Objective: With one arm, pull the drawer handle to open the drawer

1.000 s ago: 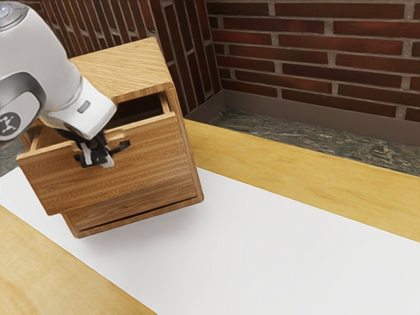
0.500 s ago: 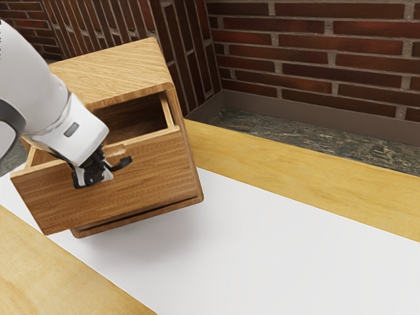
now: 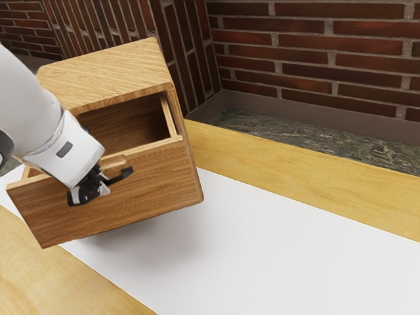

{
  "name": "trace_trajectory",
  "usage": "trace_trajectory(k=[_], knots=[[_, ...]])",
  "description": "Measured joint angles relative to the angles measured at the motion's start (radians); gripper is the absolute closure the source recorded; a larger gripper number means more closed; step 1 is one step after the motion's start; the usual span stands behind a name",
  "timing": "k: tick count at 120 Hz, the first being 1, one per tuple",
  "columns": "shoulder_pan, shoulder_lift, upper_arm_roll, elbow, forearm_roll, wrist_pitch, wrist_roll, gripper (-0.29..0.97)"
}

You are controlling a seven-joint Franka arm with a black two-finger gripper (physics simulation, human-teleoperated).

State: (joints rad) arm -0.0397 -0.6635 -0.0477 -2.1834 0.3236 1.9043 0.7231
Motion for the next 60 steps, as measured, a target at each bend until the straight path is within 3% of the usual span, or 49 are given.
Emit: trace_trajectory(k=[60], knots=[[0.009,-0.068,-0.077,-0.037,-0.007,-0.035,-0.032,0.78]])
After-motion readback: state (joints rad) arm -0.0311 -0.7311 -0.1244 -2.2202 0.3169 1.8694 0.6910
